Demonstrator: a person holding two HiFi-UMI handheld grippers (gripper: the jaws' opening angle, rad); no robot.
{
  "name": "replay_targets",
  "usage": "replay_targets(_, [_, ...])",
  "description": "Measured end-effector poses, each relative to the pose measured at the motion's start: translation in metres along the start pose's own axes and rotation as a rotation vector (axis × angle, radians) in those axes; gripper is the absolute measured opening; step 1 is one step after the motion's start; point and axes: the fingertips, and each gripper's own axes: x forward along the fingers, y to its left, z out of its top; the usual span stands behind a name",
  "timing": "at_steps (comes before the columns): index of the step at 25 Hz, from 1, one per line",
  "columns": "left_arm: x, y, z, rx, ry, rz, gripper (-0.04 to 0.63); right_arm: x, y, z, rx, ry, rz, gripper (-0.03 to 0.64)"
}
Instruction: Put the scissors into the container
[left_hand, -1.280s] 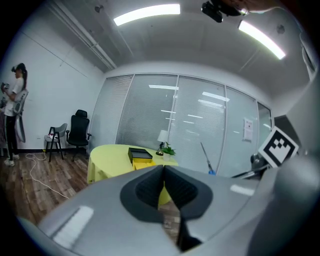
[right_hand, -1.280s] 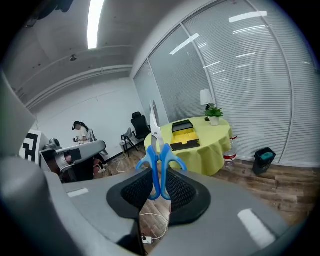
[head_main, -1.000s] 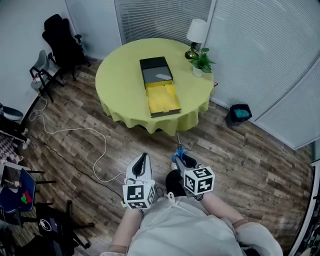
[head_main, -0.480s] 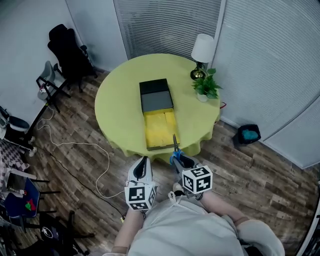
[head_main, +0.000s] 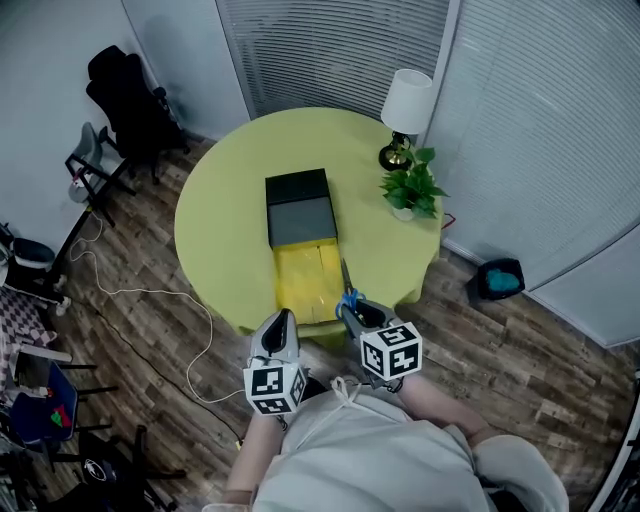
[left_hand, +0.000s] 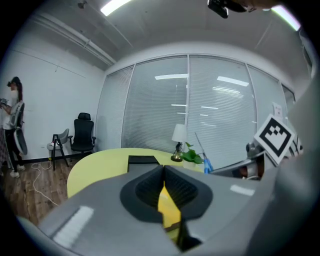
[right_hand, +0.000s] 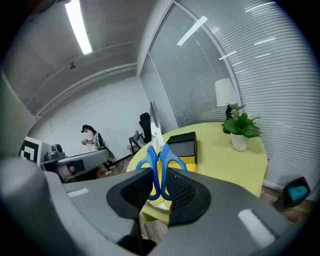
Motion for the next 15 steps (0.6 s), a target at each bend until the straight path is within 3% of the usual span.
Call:
replay_targets(5, [0.037,0.024,0.001,-0.026,0.028,-0.005,0.006,0.033,-0.009,0.001,0.023,0.071,0.006,0.089])
replay_targets(15, [0.106,0.082,0.021,0.046,0.063,-0.091,0.006,0.107,-0.008,0.019,0.05,0.148,-0.053,0.089])
